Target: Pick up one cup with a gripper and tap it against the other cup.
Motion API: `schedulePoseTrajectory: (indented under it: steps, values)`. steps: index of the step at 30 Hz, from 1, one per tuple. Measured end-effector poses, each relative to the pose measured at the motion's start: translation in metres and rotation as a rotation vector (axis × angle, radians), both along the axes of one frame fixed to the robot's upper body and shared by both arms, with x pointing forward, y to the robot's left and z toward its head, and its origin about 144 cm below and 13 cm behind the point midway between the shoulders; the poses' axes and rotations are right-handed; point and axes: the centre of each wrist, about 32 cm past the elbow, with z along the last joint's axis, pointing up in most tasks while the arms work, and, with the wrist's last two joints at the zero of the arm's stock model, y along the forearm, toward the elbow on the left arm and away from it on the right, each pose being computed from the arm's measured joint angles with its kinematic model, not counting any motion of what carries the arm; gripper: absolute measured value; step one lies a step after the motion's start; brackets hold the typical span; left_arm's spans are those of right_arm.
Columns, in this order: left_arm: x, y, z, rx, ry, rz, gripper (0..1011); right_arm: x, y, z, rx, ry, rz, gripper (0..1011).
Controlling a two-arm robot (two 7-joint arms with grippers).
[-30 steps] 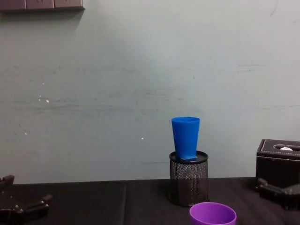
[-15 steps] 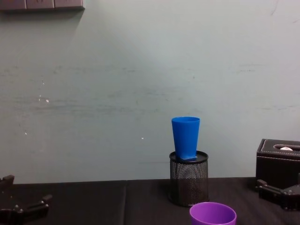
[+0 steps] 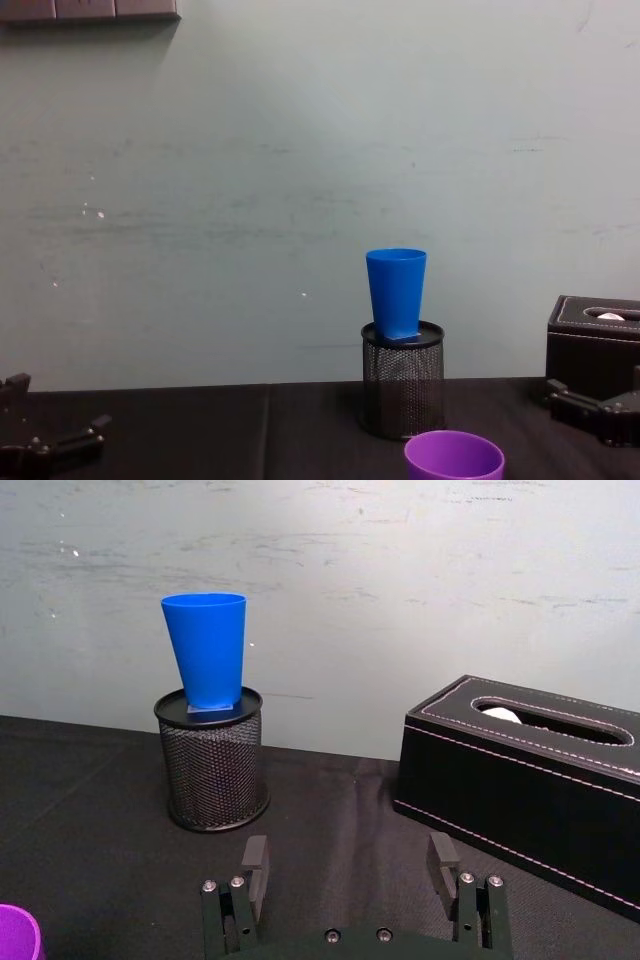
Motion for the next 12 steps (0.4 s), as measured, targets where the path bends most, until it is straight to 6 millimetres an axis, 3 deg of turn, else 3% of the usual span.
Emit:
schedulePoseTrajectory:
  steps: [12]
  values:
    - [0.0000,0.0000,0.0000,0.000,0.000,0.000,1000,-0.0003,-0.0002,0.0001,0.001,-0.001,0.002,1003]
